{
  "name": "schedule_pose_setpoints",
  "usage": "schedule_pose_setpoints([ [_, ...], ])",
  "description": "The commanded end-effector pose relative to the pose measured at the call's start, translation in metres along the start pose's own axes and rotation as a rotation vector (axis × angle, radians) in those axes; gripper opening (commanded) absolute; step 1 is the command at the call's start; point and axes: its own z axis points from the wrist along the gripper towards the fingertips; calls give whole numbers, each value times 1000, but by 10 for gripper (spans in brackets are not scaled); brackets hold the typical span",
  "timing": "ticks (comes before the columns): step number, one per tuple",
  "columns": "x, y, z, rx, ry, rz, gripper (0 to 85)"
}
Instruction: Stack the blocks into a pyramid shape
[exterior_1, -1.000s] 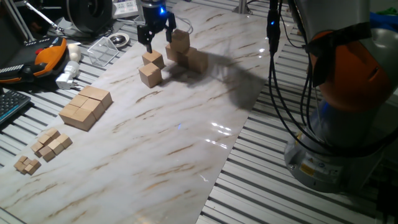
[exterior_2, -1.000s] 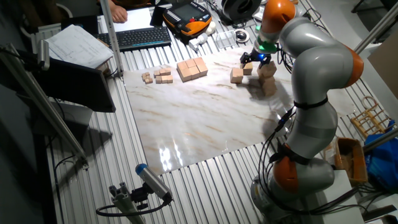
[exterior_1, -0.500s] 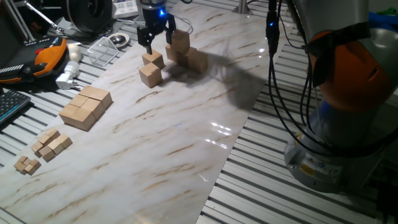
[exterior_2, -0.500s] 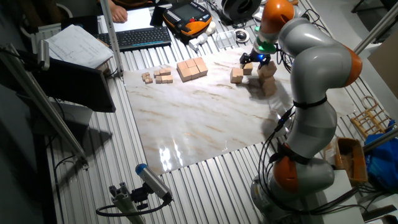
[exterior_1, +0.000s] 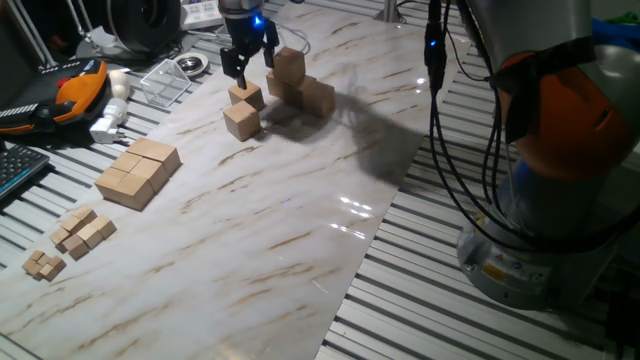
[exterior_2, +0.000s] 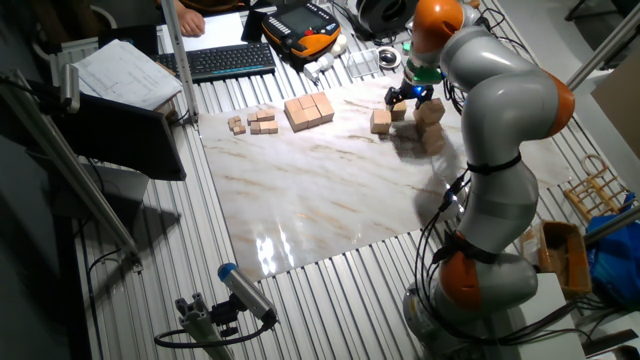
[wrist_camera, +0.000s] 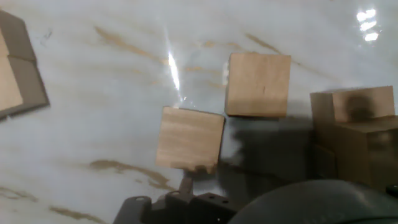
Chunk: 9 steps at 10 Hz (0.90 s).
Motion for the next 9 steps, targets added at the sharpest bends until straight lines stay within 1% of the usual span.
schedule_pose_setpoints([
  [1, 0, 6, 2, 14, 11, 23, 850],
  [2, -3, 17, 9, 15, 8, 37, 850],
  [3, -8, 28, 21, 9, 8, 51, 850],
  [4, -12, 39, 34, 11, -2, 62, 850],
  [5, -13, 45, 44, 17, -18, 65, 850],
  [6, -12, 48, 53, 47, -36, 54, 850],
  [7, -12, 47, 58, 69, -57, 44, 850],
  [9, -18, 42, 69, 53, -64, 34, 850],
])
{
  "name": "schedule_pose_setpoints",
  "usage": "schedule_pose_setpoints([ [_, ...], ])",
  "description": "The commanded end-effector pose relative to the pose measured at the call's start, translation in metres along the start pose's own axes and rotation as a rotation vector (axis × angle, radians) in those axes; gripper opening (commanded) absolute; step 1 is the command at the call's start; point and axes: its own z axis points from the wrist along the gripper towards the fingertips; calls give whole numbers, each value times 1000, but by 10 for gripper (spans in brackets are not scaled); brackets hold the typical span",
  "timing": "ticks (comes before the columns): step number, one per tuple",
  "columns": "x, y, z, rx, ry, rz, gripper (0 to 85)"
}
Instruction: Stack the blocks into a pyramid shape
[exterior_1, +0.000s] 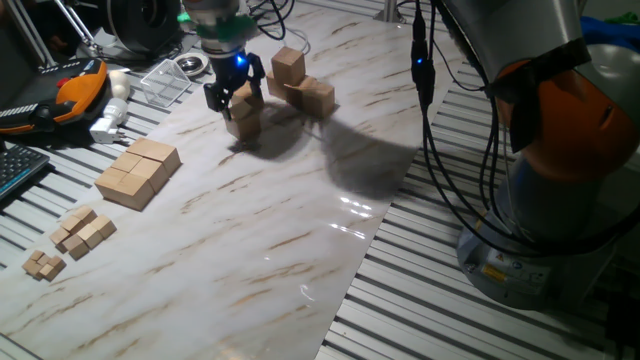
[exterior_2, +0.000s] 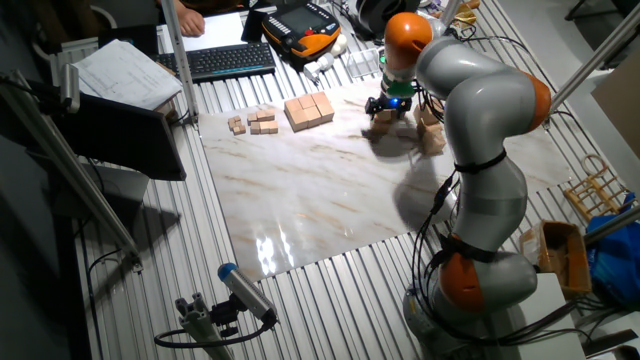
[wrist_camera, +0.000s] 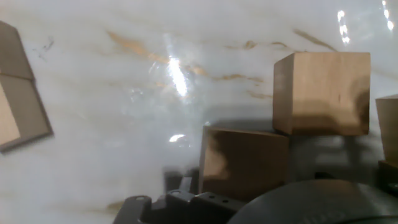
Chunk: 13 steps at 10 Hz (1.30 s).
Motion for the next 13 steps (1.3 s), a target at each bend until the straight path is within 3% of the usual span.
schedule_pose_setpoints([
  [1, -1, 2, 3, -2, -5, 4, 850],
  [4, -1, 6, 9, 0, -12, 11, 850],
  [6, -3, 7, 12, 7, -25, 4, 510],
  [7, -3, 6, 13, 2, -22, -6, 510],
  [8, -3, 6, 13, -1, -17, -22, 340],
  [9, -2, 5, 12, -40, 19, -43, 0],
  [10, 1, 3, 8, -45, 25, -45, 0],
  [11, 8, 1, -1, -28, 31, -46, 0],
  [13, 32, -12, -32, 0, 48, -40, 0],
])
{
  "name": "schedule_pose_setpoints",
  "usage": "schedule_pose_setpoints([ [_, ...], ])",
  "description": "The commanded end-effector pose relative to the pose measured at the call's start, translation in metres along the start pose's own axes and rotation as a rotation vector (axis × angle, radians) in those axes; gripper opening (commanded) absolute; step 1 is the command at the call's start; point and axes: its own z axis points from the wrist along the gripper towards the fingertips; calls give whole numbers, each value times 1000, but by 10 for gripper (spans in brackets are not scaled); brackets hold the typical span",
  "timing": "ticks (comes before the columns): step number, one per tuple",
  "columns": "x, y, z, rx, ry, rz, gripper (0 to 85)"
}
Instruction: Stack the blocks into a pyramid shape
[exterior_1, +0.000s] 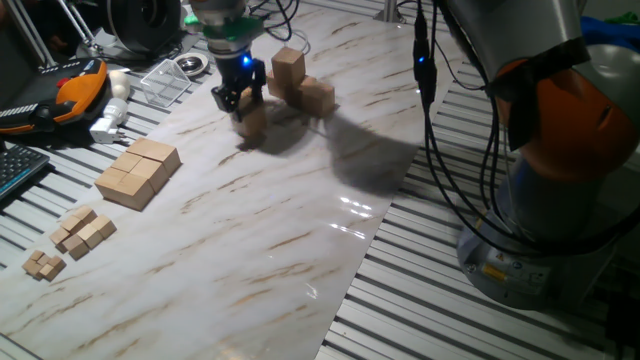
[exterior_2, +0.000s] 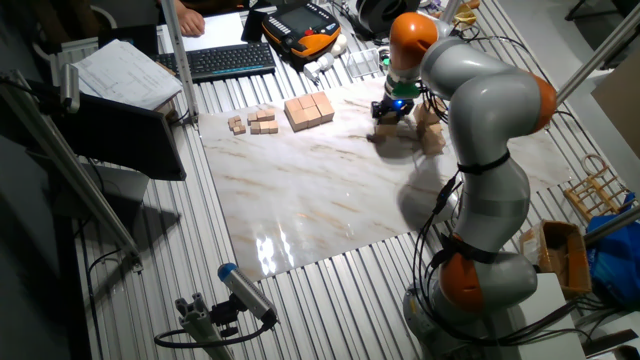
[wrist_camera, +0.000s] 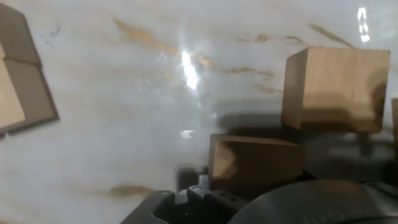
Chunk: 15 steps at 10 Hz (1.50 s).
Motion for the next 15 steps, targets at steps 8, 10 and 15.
schedule_pose_setpoints([
  [8, 23, -46, -59, -27, 64, -44, 0],
  [10, 22, -44, -58, -31, 62, -49, 0],
  [15, 24, -39, -56, -7, 89, -62, 0],
])
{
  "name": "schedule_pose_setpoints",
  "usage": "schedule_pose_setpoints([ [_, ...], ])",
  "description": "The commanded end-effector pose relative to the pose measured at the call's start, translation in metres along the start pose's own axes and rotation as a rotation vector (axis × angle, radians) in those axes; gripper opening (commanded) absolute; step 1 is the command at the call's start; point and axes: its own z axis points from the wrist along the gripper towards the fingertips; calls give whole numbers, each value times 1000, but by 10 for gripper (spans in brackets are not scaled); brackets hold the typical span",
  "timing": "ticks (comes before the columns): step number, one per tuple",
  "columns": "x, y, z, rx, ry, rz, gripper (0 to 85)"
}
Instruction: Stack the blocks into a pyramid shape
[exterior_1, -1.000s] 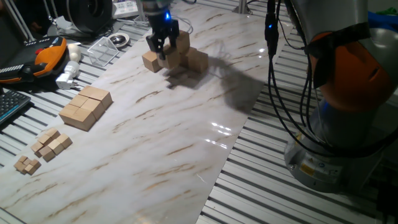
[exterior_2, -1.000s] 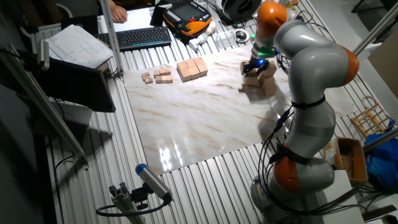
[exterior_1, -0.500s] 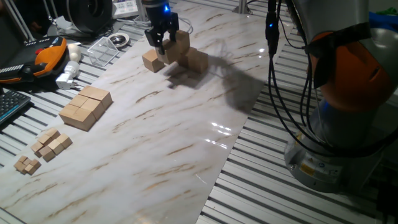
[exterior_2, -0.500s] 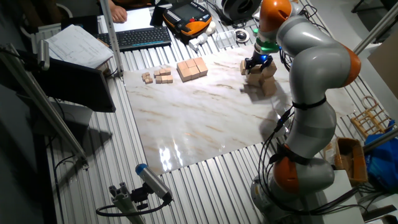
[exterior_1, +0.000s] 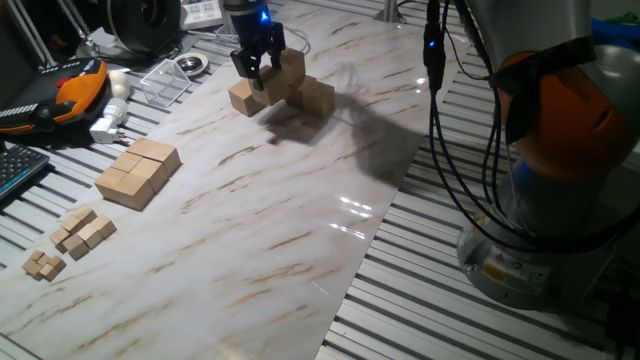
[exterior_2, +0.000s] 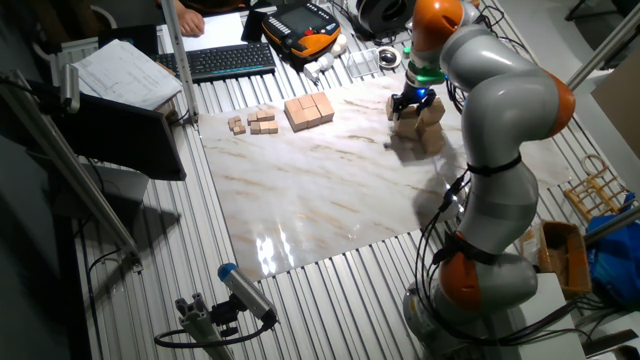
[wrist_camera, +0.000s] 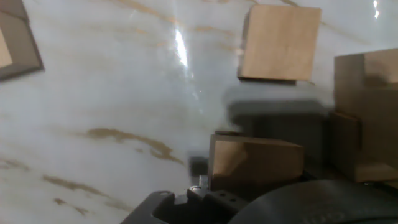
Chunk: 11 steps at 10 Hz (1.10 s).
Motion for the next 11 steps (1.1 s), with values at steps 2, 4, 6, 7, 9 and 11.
schedule_pose_setpoints([
  [2, 0, 0, 0, 4, -45, -7, 0],
  [4, 0, 1, 2, -15, -59, 3, 0],
  [6, 11, -1, -5, -21, -48, 11, 0],
  [7, 24, -5, -18, -4, -27, 21, 0],
  [9, 48, -26, -41, 58, -25, 0, 0],
  [11, 54, -54, -41, 73, -41, -48, 0],
])
